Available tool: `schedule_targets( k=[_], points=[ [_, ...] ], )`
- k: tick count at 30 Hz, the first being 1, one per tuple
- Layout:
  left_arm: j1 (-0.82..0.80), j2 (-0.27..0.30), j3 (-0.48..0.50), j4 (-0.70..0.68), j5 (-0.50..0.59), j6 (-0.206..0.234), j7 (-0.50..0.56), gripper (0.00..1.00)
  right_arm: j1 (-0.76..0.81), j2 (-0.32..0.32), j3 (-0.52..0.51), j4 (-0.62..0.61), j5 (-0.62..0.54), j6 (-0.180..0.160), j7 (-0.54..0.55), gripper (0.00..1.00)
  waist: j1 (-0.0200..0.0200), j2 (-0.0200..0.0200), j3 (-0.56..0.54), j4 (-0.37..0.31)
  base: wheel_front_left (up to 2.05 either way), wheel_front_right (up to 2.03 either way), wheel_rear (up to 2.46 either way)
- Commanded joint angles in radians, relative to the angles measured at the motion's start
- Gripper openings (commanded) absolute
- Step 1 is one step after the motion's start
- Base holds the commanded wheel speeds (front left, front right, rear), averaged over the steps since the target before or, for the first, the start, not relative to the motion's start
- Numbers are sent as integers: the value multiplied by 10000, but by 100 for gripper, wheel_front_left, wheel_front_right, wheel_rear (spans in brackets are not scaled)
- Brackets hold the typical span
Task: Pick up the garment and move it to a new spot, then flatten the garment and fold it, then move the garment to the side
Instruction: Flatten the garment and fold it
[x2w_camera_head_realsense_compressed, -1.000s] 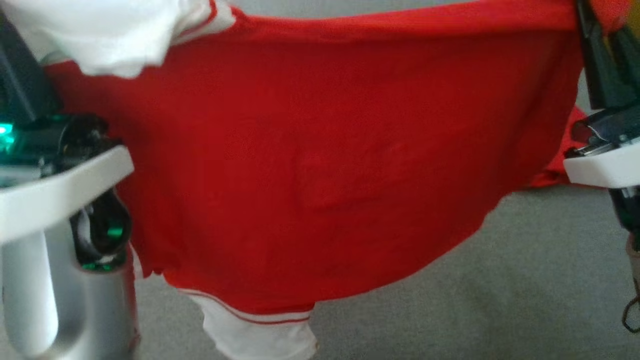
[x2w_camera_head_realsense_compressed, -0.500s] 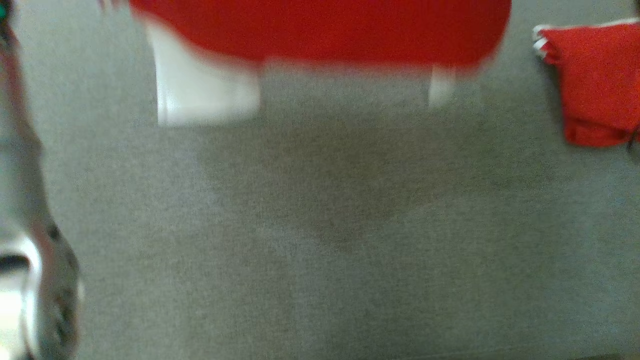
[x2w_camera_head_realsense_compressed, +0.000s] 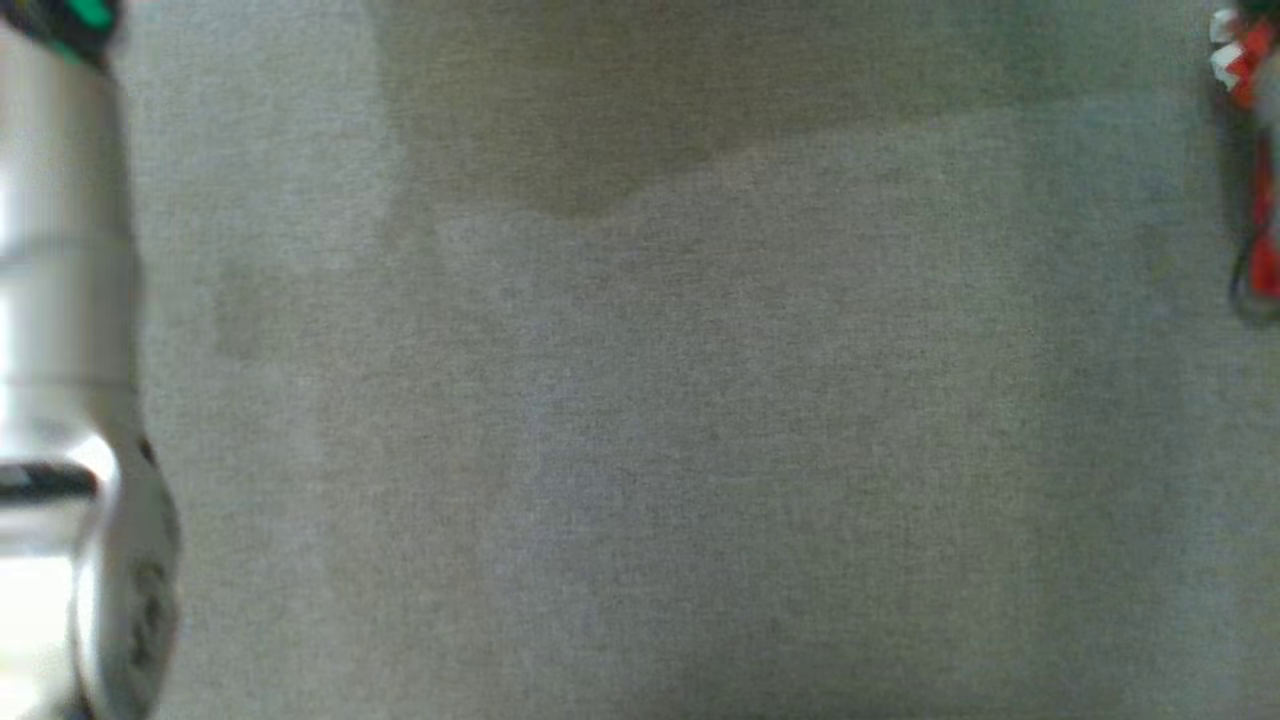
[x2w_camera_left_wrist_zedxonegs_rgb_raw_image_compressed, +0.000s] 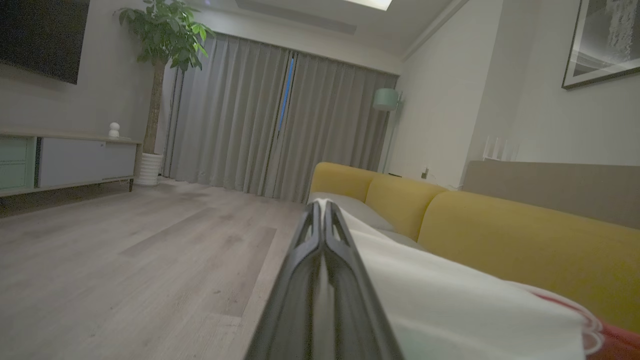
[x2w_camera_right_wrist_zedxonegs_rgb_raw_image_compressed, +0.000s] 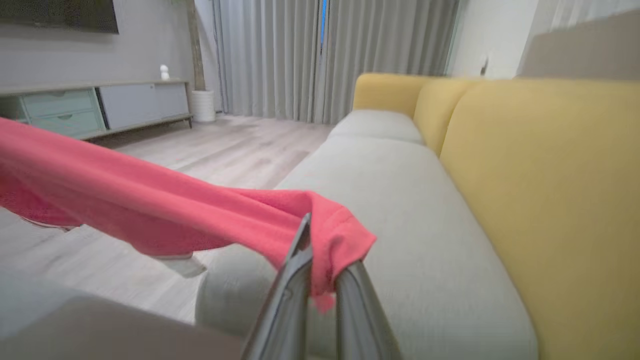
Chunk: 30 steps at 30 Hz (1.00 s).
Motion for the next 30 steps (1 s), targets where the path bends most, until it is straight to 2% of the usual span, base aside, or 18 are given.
schedule_targets(
  k=[1,8,16,22,30],
  points=[
    [287,457,82,-214,-81,30,-82,0,432,-58,175,16,308,-7,116,0,-2,1,-92,76,0,0,0],
    [2970,262,-770,-1003,-120,20,-92,0,2075,-617,2174,344,1731,-7,1352,0,-2,1,-652,237,0,0,0],
    [5640,397,-1762,-1774,-480,19,-94,0,3644,-1916,4014,-761,3429,-7,2557,0,-2,1,-1740,288,0,0,0],
    [7166,764,-2137,-2345,-725,18,-94,0,4728,-2586,4899,-1681,4277,-7,2771,0,-2,1,-2664,198,0,0,0],
    [9057,1030,-2316,-3304,-1000,76,123,0,6059,-3004,5535,-2489,4996,-7,2757,0,-2,1,-3779,64,0,0,0]
  ],
)
